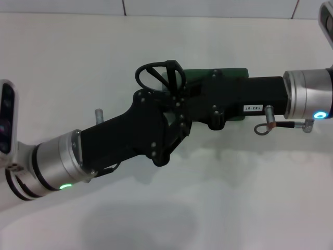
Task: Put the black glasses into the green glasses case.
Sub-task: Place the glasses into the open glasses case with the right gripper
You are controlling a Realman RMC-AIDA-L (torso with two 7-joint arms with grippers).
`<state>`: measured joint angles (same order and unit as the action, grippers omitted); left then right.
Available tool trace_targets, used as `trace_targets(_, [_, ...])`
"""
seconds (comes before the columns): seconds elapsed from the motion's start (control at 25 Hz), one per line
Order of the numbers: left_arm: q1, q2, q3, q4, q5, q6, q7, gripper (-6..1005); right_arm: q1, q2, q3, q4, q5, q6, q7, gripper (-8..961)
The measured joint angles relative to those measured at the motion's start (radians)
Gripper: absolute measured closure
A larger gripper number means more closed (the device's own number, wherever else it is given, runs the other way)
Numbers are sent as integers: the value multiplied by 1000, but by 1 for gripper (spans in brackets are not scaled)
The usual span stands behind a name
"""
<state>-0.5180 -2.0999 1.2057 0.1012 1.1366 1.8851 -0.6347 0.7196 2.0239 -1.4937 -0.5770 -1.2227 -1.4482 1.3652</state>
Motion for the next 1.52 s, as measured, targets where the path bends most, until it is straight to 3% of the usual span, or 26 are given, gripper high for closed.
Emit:
trace_targets(0.24, [10,-1,2,0,0,8,-1,957,-6,-3,10,6,0,13,0,855])
trace_targets(0.48, [63,7,6,4,9,16,-3,957,-6,-39,59,-31,-26,35,46,855])
trace_targets(0.68, [136,18,2,10,5,20,-4,957,33,-67,85,-233,-231,56,241,854])
trace_targets(0.8, [162,19,1,11,4,21,1,957,114,-61,98,-389,-517,90,458,854])
trace_targets(0.88, [173,17,1,11,8,21,6,957,203,-46,102,-413,-702,95,583,854])
trace_targets(1.04, [185,12,4,6,10,17,15,957,371,-1,75,-313,-1005,111,701,854])
trace_targets(1.16, [187,10,6,1,11,16,24,957,404,4,50,-275,-1045,123,717,854])
trace_targets(1.2, [191,10,6,1,12,16,25,957,466,5,-57,-171,-1071,186,754,854])
trace_targets(1.52, [199,9,5,0,11,11,26,956,473,5,-183,-142,-1065,285,811,855])
